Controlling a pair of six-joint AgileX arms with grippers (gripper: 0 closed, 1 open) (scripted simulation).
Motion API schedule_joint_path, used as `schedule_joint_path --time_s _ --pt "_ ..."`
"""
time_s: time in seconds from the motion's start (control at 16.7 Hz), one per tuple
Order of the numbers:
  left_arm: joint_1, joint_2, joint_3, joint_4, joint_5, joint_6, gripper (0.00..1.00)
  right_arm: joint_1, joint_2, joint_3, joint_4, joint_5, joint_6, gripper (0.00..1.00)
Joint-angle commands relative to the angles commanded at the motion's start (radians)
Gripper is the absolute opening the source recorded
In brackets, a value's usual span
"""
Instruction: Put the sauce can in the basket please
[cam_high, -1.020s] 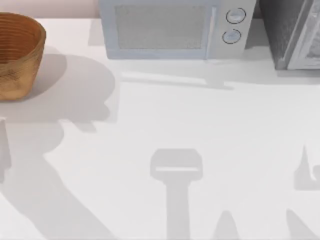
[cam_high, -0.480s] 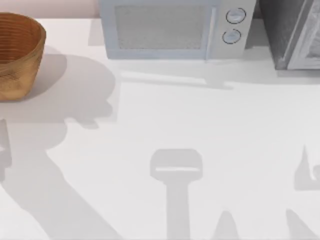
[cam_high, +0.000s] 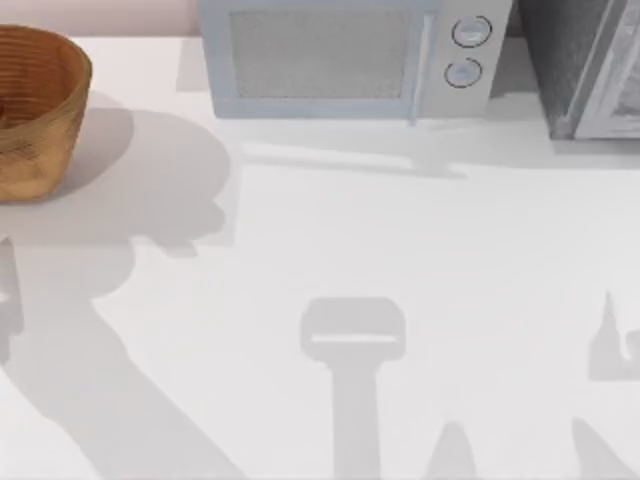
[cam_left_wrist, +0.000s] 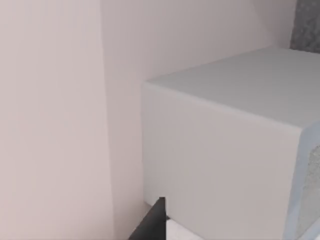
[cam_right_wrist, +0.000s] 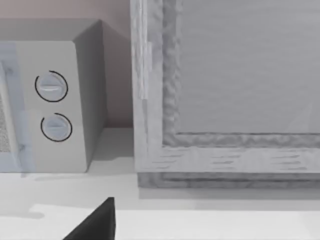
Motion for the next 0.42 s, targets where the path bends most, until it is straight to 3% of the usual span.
schedule_joint_path --time_s 0.12,0.42 --pt "0.0 0.0 0.0 0.0 0.0 0.0 1.0 0.0 0.0 0.0 0.0 0.0 0.0 1.0" --pt "0.0 0.0 0.0 0.0 0.0 0.0 1.0 0.0 0.0 0.0 0.0 0.0 0.0 1.0"
